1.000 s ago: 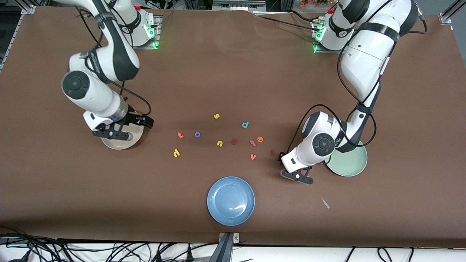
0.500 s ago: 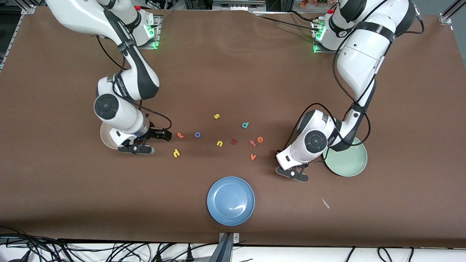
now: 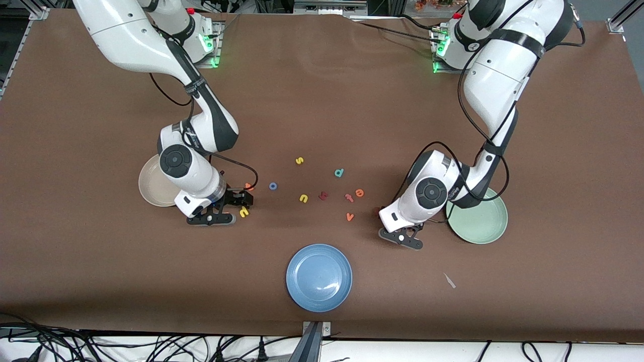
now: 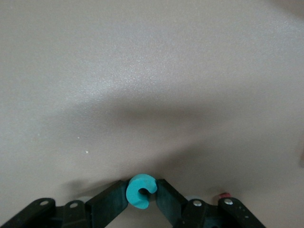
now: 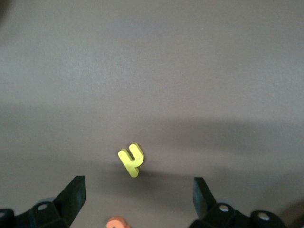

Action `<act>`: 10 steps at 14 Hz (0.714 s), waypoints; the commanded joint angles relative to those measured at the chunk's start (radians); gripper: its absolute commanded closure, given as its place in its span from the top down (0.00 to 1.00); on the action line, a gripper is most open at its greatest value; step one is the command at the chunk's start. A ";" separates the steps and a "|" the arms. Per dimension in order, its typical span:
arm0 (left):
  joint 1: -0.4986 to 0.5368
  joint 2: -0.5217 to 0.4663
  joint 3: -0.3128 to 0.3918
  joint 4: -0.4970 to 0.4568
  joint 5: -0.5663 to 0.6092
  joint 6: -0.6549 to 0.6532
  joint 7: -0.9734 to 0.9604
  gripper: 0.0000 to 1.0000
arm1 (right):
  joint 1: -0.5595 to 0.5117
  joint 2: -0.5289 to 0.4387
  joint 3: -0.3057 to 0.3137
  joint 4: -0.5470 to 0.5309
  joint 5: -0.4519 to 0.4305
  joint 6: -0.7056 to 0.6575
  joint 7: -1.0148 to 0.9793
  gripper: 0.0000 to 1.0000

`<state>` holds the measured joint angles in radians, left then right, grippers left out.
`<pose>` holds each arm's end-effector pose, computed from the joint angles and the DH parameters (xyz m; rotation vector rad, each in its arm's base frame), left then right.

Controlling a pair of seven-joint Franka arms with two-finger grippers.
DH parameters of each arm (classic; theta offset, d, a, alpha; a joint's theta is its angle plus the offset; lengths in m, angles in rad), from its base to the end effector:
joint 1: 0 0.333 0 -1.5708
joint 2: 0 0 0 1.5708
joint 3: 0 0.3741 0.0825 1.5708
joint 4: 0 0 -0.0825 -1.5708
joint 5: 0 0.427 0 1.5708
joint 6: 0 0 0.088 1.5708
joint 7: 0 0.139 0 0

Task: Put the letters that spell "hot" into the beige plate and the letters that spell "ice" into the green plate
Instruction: 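Drop the teal c on the green plate while the right gripper grasps the yellow letter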

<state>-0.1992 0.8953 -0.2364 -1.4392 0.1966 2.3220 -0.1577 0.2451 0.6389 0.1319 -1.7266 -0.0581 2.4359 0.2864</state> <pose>0.7411 -0.2988 0.1401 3.0591 -0.5005 0.0050 0.6970 0.2644 0.2081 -3.0749 -0.1611 -0.0925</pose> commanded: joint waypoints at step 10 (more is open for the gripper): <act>0.032 -0.090 0.003 -0.020 0.037 -0.120 -0.011 0.23 | 0.002 0.123 0.000 0.101 -0.022 0.005 -0.242 0.99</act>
<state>-0.1797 0.8647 -0.2328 -1.4365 0.1967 2.2625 -0.1577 0.2451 0.7322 0.1297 -1.6622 -0.0623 2.4452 0.0753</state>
